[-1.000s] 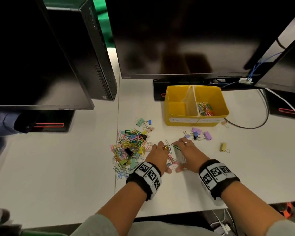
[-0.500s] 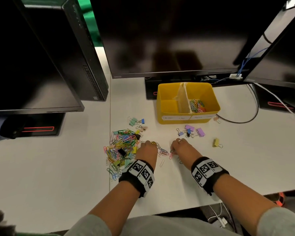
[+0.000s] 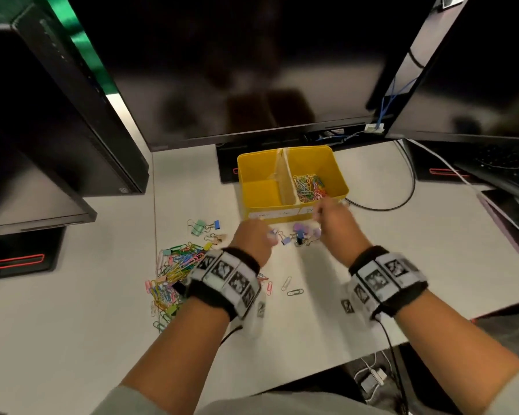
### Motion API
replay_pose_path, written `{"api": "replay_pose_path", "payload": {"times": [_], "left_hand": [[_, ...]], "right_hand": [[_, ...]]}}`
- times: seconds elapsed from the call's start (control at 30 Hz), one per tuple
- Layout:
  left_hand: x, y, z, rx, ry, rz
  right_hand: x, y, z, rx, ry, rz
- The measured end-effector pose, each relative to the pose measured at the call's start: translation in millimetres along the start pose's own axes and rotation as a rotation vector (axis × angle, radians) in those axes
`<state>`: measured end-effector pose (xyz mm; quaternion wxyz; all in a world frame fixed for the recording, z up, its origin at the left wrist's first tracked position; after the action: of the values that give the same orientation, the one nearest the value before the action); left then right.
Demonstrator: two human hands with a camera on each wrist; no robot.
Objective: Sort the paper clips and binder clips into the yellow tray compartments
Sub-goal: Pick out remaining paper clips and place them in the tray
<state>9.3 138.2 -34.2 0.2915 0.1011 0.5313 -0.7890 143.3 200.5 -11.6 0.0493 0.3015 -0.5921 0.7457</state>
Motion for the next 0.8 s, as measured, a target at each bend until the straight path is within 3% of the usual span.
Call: {"api": "replay_pose_path", "payload": {"times": [0.1,0.27,0.33,0.47,0.53,0.63,0.8], "left_hand": [[-59,-36,-27,-0.116,0.073,0.104],[-94,-47,-88,-0.04,0.02,-0.112],[-97,-47,-95,-0.001,0.052,-0.091],[-101,-52,-67,0.036,0.167,0.089],[-90,-60,-44,-0.045,0.215,0.145],[-48,-47,-9,-0.141,0.172,-0.069],[33,53,35,0.301,-0.037,-0.224]], "right_hand": [[-15,-32,-43,-0.124,0.078,0.169],[-21,-28,-82,0.039,0.079,0.416],[-18,-33,-78,0.029,0.037,0.405],[-12,-40,-30,-0.149,-0.091,0.132],[-14,-14,1,-0.013,-0.142,0.071],[-20,49,40,0.351,-0.176,0.104],[-14,98,55,0.568,-0.276,0.137]]}}
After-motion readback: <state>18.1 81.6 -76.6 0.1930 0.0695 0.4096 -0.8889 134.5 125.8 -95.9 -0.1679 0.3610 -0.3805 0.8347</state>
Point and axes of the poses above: each hand's wrist, its own z-axis away from the middle knuckle, its own y-axis out of the palm, x = y × z, the point moved 6 cm from there along -z, towards the middle knuckle, and after that the axes turned 3 degrees about y, right-handed, at the moved point
